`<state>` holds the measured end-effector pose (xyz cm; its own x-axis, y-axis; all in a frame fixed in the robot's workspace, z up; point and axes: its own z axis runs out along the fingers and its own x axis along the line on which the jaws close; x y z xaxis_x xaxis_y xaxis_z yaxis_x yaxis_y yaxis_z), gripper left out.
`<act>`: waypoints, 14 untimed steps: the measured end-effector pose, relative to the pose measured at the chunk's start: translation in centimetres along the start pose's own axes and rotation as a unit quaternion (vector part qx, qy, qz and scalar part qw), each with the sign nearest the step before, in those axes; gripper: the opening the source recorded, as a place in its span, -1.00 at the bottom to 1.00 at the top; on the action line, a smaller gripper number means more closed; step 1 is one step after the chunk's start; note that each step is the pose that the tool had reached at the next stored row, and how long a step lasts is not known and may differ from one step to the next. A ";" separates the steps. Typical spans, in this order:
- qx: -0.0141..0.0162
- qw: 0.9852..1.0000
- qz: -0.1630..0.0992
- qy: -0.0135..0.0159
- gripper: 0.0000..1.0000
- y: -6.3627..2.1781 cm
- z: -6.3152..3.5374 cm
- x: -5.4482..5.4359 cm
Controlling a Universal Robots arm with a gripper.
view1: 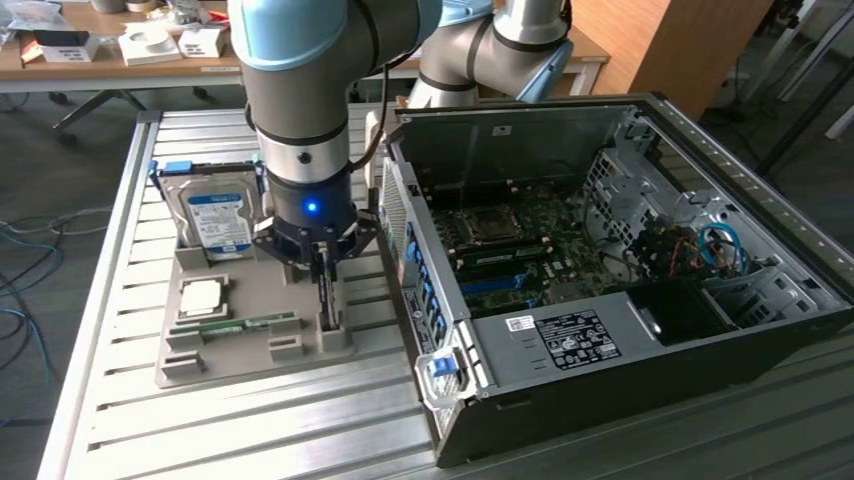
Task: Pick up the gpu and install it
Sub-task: 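Pick up the gpu and move the gpu toward the slot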
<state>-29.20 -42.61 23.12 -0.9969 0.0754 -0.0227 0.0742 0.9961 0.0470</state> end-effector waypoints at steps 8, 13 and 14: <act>0.000 1.000 0.000 0.000 -0.47 0.00 -0.01 0.0; 0.000 1.000 0.000 0.000 -0.47 0.01 -0.27 0.0; 0.000 1.000 0.000 0.000 -0.47 0.02 -0.38 0.0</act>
<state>-29.20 -42.60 23.51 -0.9969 0.0754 -0.0227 0.0742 0.9961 0.0470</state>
